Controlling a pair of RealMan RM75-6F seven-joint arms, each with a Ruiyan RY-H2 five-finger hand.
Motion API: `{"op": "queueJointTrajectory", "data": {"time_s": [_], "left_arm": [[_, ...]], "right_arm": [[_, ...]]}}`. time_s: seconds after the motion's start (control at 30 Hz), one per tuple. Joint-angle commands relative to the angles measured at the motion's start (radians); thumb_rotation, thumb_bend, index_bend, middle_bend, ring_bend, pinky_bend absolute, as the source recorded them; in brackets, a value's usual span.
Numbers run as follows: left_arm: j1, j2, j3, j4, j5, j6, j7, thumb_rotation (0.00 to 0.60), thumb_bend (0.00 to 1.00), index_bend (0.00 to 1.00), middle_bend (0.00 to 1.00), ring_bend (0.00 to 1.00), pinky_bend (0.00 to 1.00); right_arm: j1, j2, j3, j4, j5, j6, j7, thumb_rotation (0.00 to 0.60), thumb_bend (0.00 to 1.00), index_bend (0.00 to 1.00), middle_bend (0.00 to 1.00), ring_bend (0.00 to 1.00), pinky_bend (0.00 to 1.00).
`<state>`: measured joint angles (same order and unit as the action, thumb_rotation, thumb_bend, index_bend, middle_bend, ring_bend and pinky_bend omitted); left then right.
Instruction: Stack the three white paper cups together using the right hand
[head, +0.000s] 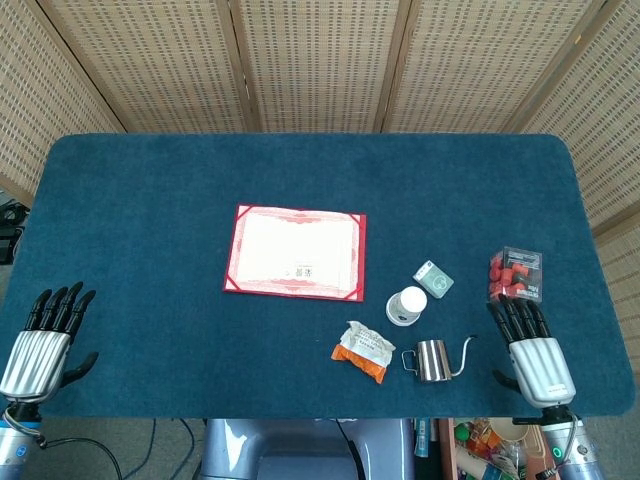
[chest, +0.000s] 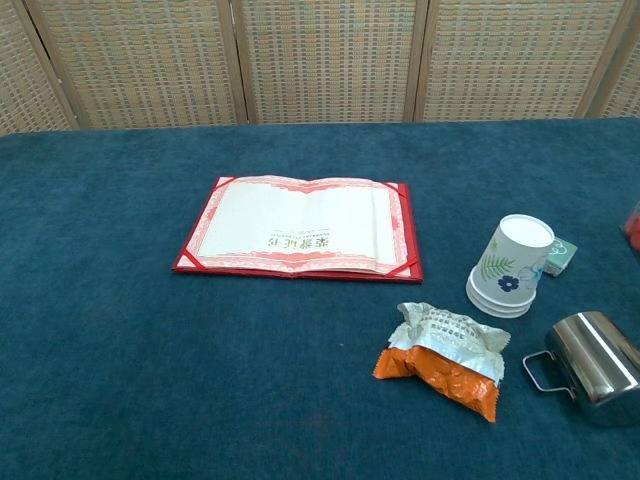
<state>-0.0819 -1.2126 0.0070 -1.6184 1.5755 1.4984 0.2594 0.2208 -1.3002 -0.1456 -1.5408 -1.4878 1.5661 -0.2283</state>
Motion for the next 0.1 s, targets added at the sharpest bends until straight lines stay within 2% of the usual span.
{"op": "queueJointTrajectory", "data": {"time_s": [0.03, 0.1], "left_arm": [[0.002, 0.002, 0.000, -0.004, 0.002, 0.005, 0.003, 0.600, 0.27, 0.00, 0.00, 0.00, 0.00], [0.003, 0.003, 0.000, -0.005, 0.005, 0.009, 0.004, 0.600, 0.27, 0.00, 0.00, 0.00, 0.00]], "right_arm": [[-0.011, 0.003, 0.013, -0.005, -0.014, 0.003, 0.011, 0.600, 0.09, 0.00, 0.00, 0.00, 0.00], [-0.016, 0.003, 0.019, -0.004, -0.019, 0.003, 0.010, 0.600, 0.09, 0.00, 0.00, 0.00, 0.00]]}}
